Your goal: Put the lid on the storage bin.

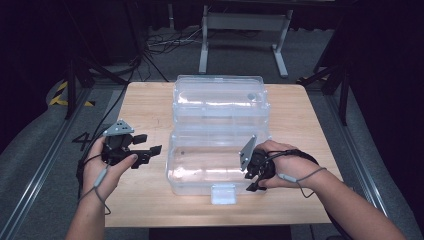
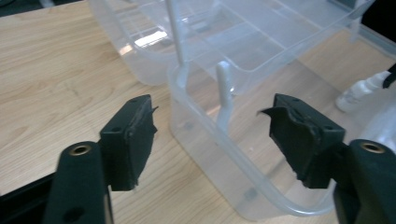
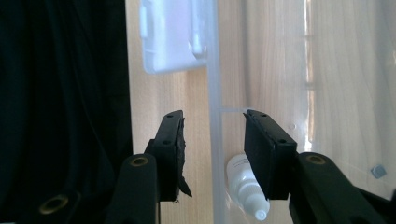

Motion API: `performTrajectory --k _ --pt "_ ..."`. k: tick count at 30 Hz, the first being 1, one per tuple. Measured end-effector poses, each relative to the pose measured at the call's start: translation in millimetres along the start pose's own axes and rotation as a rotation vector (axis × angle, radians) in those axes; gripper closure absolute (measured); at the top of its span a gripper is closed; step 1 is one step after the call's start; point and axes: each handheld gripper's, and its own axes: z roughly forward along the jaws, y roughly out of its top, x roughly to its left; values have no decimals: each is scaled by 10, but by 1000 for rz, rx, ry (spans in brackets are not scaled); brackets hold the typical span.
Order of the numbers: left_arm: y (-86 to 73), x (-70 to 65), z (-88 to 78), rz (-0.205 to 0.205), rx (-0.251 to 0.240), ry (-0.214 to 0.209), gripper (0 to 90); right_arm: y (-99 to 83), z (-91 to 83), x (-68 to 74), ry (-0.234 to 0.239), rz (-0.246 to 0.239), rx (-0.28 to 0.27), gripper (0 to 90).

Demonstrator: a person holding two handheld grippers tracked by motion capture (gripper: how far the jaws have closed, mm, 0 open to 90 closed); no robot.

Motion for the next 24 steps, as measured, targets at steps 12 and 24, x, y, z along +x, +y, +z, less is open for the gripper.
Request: performTrajectory --k 12,24 --pt "7 9 27 54 42 25 242 -10 173 -26 6 8 70 701" --pt "42 -31 1 135 104 46 362 30 252 -8 -5 -13 99 807"
